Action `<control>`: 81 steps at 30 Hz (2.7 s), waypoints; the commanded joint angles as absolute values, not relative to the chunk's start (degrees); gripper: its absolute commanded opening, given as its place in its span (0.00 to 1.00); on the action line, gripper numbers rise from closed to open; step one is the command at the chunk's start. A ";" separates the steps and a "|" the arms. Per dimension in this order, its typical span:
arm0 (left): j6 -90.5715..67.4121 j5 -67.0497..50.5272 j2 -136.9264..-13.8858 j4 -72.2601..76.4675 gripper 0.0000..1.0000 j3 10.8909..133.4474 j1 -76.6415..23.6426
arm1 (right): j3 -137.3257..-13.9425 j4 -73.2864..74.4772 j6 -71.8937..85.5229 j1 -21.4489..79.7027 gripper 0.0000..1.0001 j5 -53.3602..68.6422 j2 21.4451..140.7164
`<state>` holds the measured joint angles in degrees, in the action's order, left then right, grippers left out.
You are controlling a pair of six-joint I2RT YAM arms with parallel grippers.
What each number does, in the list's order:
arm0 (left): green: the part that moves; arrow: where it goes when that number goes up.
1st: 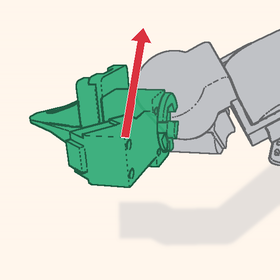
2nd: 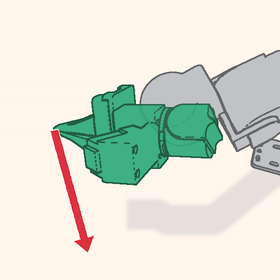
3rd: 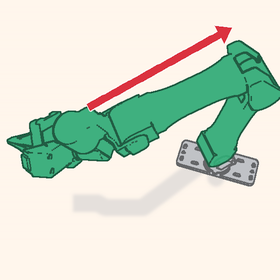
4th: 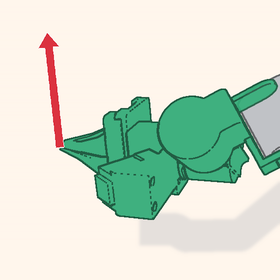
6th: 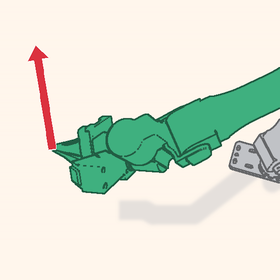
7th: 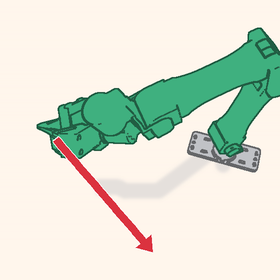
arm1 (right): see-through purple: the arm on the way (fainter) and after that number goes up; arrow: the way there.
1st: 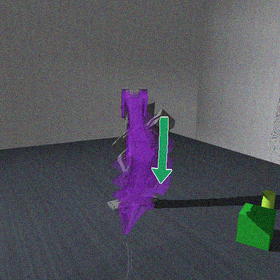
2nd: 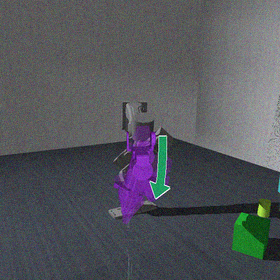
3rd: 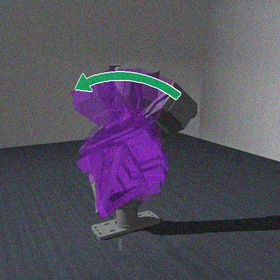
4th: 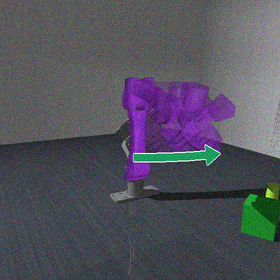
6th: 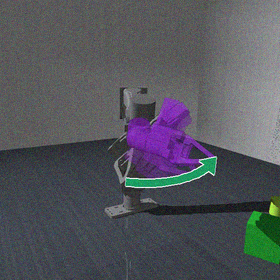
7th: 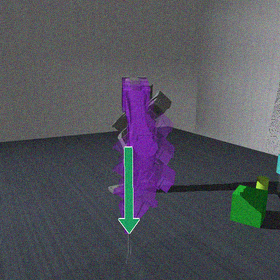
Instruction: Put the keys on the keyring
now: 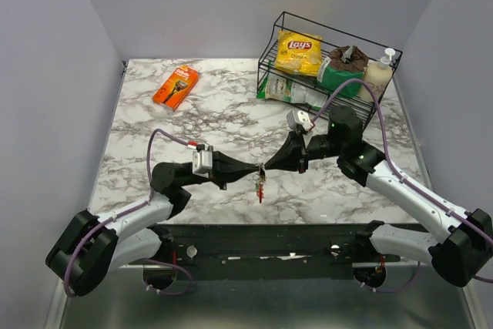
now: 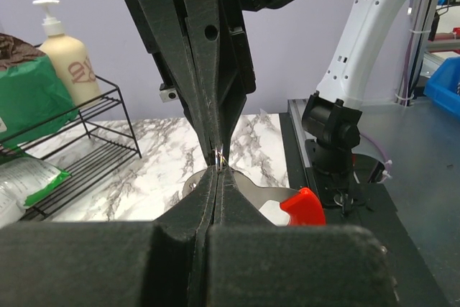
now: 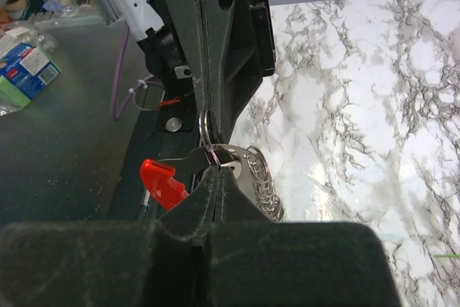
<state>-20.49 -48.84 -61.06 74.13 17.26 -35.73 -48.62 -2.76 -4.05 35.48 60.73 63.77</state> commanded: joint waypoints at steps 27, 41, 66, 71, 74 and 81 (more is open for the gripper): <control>-18.64 -50.01 -58.71 84.73 0.00 19.95 -35.68 | -47.90 -2.02 -4.83 35.16 0.22 59.16 63.99; -13.53 -49.22 -54.49 75.06 0.00 18.90 -35.68 | -47.19 -1.85 -5.45 35.16 0.78 49.30 54.84; -13.62 -49.22 -55.64 76.29 0.00 18.81 -36.03 | -50.97 -7.99 -1.06 35.16 0.88 58.62 58.27; -13.36 -49.22 -55.72 75.94 0.00 18.90 -36.12 | -51.42 -13.62 3.94 35.16 0.81 61.26 59.06; -13.18 -49.04 -55.90 75.67 0.00 18.90 -36.04 | -51.86 -15.03 5.18 35.16 0.80 62.22 59.33; -13.01 -49.04 -56.25 75.59 0.00 19.25 -36.21 | -52.73 -16.26 6.50 36.38 0.70 63.28 61.17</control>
